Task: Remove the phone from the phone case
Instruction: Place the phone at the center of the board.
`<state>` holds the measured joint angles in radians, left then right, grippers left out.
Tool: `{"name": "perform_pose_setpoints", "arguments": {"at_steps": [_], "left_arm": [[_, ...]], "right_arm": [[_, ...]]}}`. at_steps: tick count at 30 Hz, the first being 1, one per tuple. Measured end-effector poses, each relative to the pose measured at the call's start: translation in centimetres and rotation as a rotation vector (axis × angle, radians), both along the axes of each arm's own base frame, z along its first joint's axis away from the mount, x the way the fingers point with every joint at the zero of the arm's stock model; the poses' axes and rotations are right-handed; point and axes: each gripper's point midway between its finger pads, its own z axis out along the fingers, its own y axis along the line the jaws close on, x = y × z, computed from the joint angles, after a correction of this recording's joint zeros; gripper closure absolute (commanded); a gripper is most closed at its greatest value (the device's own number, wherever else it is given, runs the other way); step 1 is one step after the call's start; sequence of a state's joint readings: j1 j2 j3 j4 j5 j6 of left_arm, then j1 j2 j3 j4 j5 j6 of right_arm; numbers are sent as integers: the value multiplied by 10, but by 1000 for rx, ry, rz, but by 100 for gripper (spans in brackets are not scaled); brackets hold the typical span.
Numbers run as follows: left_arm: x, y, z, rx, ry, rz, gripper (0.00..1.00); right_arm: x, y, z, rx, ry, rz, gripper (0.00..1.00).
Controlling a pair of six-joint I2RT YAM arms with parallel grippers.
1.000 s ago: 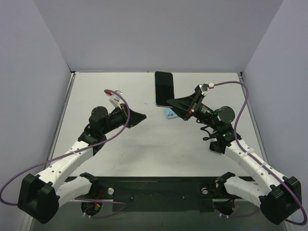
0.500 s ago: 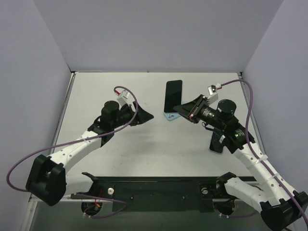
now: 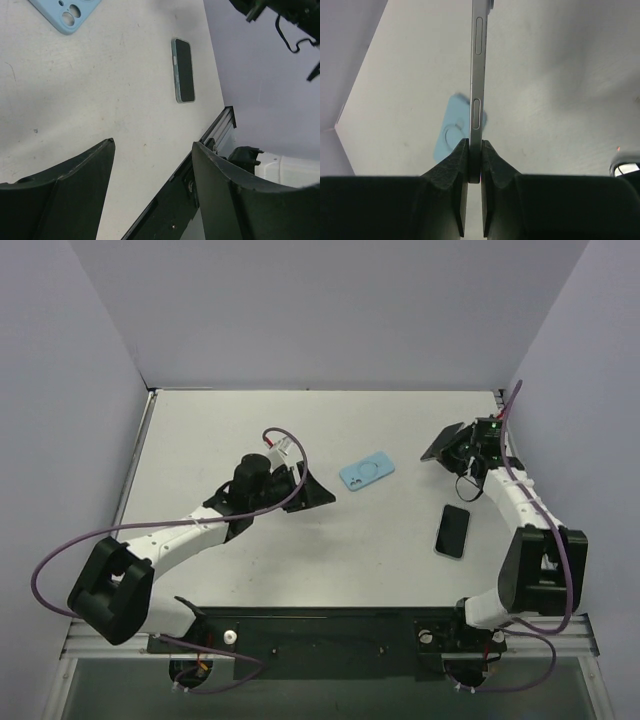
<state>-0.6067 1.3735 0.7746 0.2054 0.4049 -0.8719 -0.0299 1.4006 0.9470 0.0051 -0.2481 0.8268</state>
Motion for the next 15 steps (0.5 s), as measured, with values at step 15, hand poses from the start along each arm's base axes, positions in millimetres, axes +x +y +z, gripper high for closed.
{"name": "perform_pose_setpoints", "arguments": {"at_steps": [15], "left_arm": [[-26, 11, -3, 19, -51, -68, 27]], "right_arm": [[193, -127, -56, -1, -39, -165, 100]]}}
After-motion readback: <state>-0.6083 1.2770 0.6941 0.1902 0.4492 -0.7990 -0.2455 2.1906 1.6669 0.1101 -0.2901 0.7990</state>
